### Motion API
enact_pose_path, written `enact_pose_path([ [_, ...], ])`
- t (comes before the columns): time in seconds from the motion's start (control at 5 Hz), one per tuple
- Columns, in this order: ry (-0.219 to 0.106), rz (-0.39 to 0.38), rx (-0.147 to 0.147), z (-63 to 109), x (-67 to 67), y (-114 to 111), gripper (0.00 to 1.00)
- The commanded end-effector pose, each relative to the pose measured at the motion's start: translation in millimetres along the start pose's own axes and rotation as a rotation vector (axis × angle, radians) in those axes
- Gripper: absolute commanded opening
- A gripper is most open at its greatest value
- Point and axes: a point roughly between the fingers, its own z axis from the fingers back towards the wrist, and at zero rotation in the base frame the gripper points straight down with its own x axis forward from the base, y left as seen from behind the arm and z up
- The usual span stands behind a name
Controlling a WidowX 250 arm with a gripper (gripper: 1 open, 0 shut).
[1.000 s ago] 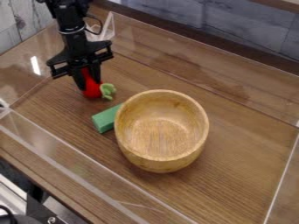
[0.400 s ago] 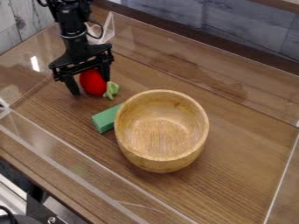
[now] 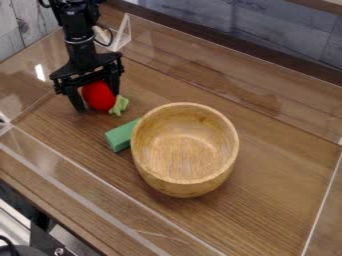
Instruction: Move the red fruit to the left
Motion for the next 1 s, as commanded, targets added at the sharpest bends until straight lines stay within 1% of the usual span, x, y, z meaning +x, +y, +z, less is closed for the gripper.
enact_pose_path([
  [0.0,-0.049,-0.003,-0.015,25.9,10.2,-6,1.0],
  [0.4,-0.045,-0.044,-0.004,38.5,6.5,-22,1.0],
  [0.8,-0.025,0.079,0.003,60.2,0.5,-31,1.0],
])
